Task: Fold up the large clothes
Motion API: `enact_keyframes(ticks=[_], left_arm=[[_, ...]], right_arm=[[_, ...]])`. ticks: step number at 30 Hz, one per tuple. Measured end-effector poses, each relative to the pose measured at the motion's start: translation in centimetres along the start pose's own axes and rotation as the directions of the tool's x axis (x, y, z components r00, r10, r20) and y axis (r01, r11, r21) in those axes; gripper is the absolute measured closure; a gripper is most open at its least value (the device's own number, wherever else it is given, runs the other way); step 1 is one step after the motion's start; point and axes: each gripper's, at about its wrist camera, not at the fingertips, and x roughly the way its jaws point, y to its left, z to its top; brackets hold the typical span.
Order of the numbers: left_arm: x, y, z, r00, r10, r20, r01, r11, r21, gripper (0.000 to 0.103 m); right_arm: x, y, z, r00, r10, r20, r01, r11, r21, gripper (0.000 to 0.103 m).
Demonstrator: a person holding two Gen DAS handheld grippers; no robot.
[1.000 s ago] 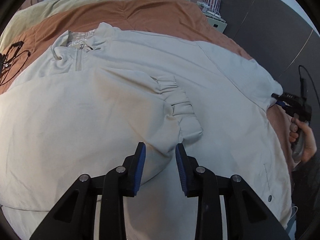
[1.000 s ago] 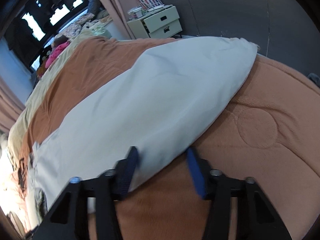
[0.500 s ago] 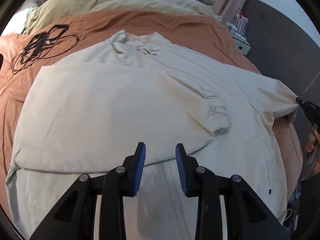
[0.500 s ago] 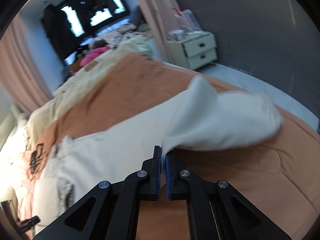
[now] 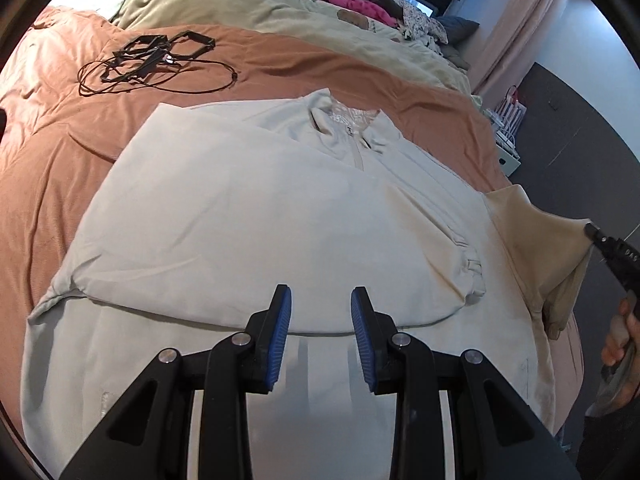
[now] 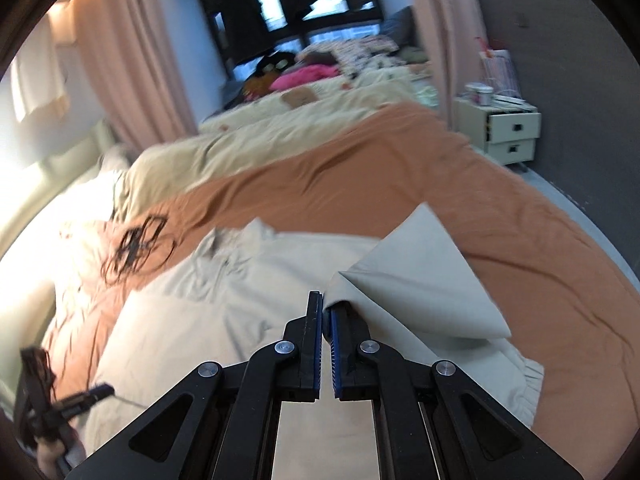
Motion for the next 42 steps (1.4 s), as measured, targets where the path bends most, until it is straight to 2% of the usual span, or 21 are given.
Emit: enact_keyframes(ticks=[4, 8, 9, 10, 11, 12, 13, 14, 15, 16, 18, 23, 27, 30, 34, 41, 42], left_arm=[[-0.3, 1.7, 0.4, 1.0, -0.015, 0.01, 0.016, 0.999, -0.049, 0.071], [-0.2, 2.7, 0.6, 1.0, -0.011, 0.006, 0.012, 0.997, -0.077, 0.071], [-0.1, 2.8, 0.6, 1.0, -0.01, 0.002, 0.01, 0.997, -0.077, 0.071], [0.0, 2.9, 0.6, 1.0, -0.009, -0.003, 0.008, 0.997, -0.078, 0.071], [0.2, 3.0, 0.6, 1.0, -0.008, -0.01, 0.007, 0.997, -0.081, 0.071], [0.4, 3.1, 0.6, 1.0, -0.01, -0.019, 0.008, 0.996, -0.086, 0.071], [0.7, 3.2, 0.6, 1.0, -0.014, -0.028, 0.012, 0.996, -0.093, 0.069], [0.7, 3.2, 0.5, 0.999, -0.017, -0.033, 0.014, 0.995, -0.098, 0.063], [0.7, 3.2, 0.5, 0.999, -0.021, -0.033, 0.018, 0.994, -0.105, 0.048], [0.6, 3.2, 0.5, 0.999, -0.024, -0.022, 0.022, 0.994, -0.108, 0.033], [0.0, 3.1, 0.5, 1.0, -0.018, 0.012, 0.019, 0.994, -0.103, 0.022], [-0.8, 2.7, 0.5, 0.998, 0.007, 0.055, -0.003, 0.996, -0.085, 0.021], [-0.5, 2.5, 0.4, 0.999, 0.013, 0.045, -0.009, 0.996, -0.085, 0.021], [-0.4, 2.2, 0.2, 0.999, 0.02, 0.044, -0.017, 0.997, -0.073, 0.021], [-0.2, 2.0, 0.0, 0.999, 0.029, 0.043, -0.027, 0.998, -0.06, 0.021], [0.4, 1.8, -0.1, 0.999, 0.046, 0.028, -0.045, 0.998, -0.051, 0.021], [0.5, 1.8, -0.1, 0.998, 0.049, 0.027, -0.047, 0.997, -0.053, 0.021]], right_arm=[[3.1, 3.4, -2.5, 0.997, 0.012, -0.078, -0.015, 0.999, -0.038, 0.098], [6.0, 5.0, -5.2, 0.986, 0.007, -0.164, -0.011, 1.0, -0.025, 0.096], [6.7, 5.0, -5.9, 0.982, 0.026, -0.185, -0.027, 1.0, 0.001, 0.089], [7.3, 4.9, -6.6, 0.975, 0.069, -0.213, -0.061, 0.997, 0.043, 0.07], [7.8, 4.9, -7.0, 0.968, 0.102, -0.231, -0.086, 0.993, 0.077, 0.058], [7.9, 4.8, -7.6, 0.961, 0.139, -0.238, -0.114, 0.987, 0.113, 0.043], [7.8, 5.0, -8.1, 0.96, 0.154, -0.232, -0.127, 0.984, 0.126, 0.033], [7.5, 5.1, -8.5, 0.962, 0.147, -0.23, -0.122, 0.985, 0.122, 0.029], [6.8, 5.0, -8.9, 0.966, 0.13, -0.224, -0.106, 0.988, 0.113, 0.027], [6.2, 4.7, -9.1, 0.968, 0.122, -0.218, -0.099, 0.989, 0.113, 0.027], [4.9, 3.5, -9.0, 0.975, 0.098, -0.201, -0.072, 0.988, 0.134, 0.027], [0.7, -2.5, -9.1, 0.989, -0.006, -0.147, 0.04, 0.971, 0.234, 0.027], [-1.5, -8.2, -10.9, 0.985, -0.043, -0.17, 0.105, 0.923, 0.371, 0.027], [-1.6, -11.0, -12.5, 0.98, -0.054, -0.189, 0.134, 0.886, 0.444, 0.027], [-0.7, -13.3, -14.1, 0.978, -0.025, -0.208, 0.131, 0.847, 0.514, 0.027], [1.9, -14.8, -14.0, 0.981, -0.034, -0.189, 0.135, 0.824, 0.55, 0.027], [2.3, -14.9, -13.8, 0.981, -0.046, -0.189, 0.144, 0.824, 0.548, 0.03]])
